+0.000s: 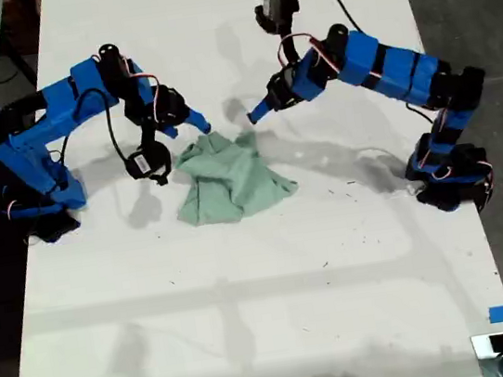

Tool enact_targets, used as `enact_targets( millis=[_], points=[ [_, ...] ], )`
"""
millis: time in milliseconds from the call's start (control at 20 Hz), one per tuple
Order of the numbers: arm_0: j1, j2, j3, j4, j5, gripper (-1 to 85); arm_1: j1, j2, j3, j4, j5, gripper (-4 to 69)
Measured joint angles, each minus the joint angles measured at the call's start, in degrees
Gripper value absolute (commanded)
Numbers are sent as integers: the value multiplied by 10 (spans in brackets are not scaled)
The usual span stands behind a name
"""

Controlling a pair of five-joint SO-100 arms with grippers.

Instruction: Fold t shirt

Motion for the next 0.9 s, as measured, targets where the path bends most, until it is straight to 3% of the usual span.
enact_targets(
  millis=[200, 350, 450, 650, 750, 900],
  points=[
    [-43, 151, 83, 1, 0, 190, 27, 128, 79, 35, -7, 227],
    [8, 285, 156, -1, -49, 7, 26, 298, 206, 49, 7, 89],
    [83, 370, 245, -29, -103, -2, 2, 457, 336, 41, 44, 22],
    [178, 547, 473, -134, -196, -2, -83, 708, 594, -3, 131, 22],
    [212, 616, 613, -236, -210, -2, -119, 836, 748, -27, 159, 22],
    [223, 642, 800, -374, -214, -2, -136, 1057, 938, -6, 198, 22]
  ],
)
